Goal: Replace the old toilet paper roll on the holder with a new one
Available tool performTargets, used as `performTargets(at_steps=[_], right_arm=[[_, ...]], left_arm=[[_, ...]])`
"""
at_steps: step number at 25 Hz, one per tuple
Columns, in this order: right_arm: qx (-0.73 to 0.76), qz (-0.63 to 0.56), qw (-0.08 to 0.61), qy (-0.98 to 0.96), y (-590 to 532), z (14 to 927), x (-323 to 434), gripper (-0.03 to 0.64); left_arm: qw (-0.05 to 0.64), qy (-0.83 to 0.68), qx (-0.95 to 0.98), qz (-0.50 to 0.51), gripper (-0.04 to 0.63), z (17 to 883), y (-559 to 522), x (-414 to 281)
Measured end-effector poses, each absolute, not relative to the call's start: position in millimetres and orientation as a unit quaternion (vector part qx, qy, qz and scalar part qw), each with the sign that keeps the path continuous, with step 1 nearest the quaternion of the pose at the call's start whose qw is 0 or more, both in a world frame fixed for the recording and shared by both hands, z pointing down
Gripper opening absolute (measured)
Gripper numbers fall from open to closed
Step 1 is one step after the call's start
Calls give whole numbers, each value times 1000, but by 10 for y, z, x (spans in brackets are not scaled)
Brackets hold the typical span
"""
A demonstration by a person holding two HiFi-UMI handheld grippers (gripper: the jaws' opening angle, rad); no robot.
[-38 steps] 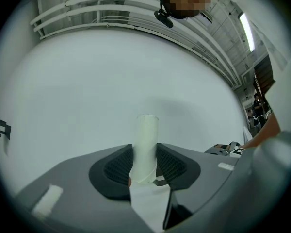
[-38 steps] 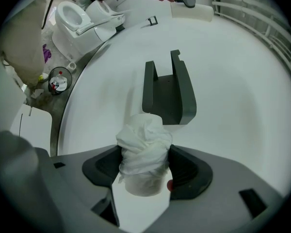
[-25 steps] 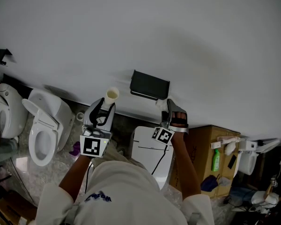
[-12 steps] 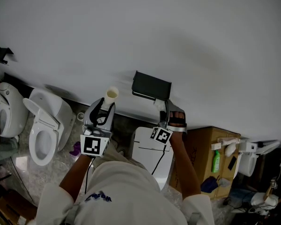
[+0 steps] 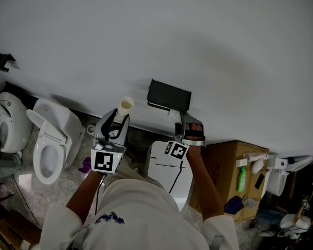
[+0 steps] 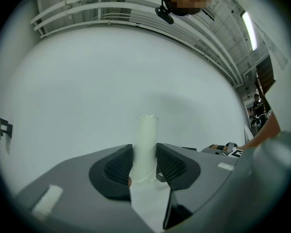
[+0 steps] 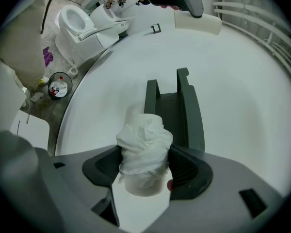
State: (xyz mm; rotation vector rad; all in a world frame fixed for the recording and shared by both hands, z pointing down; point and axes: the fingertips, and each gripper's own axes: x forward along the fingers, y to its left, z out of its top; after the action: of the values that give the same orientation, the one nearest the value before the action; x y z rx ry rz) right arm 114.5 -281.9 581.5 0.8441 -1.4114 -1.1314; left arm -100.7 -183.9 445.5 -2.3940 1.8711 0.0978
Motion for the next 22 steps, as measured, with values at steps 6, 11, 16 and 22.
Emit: performTargets(at_steps=[6, 11, 16, 22], right_arm=[[356, -474, 541, -596, -2818, 5831, 1089, 296], [353, -473, 542, -599, -2822, 5863, 1061, 296], [352, -475, 539, -600, -2820, 5866, 1000, 298], [354, -471, 537, -604, -2824, 5891, 968, 298]], left_arm=[[50, 613, -788, 19, 155, 4512, -1843, -1013], [47, 616, -785, 37, 155, 4444, -1860, -1004], [39, 615, -787, 13, 156, 4578, -1849, -1013], [45, 615, -787, 16, 156, 4553, -1845, -983]])
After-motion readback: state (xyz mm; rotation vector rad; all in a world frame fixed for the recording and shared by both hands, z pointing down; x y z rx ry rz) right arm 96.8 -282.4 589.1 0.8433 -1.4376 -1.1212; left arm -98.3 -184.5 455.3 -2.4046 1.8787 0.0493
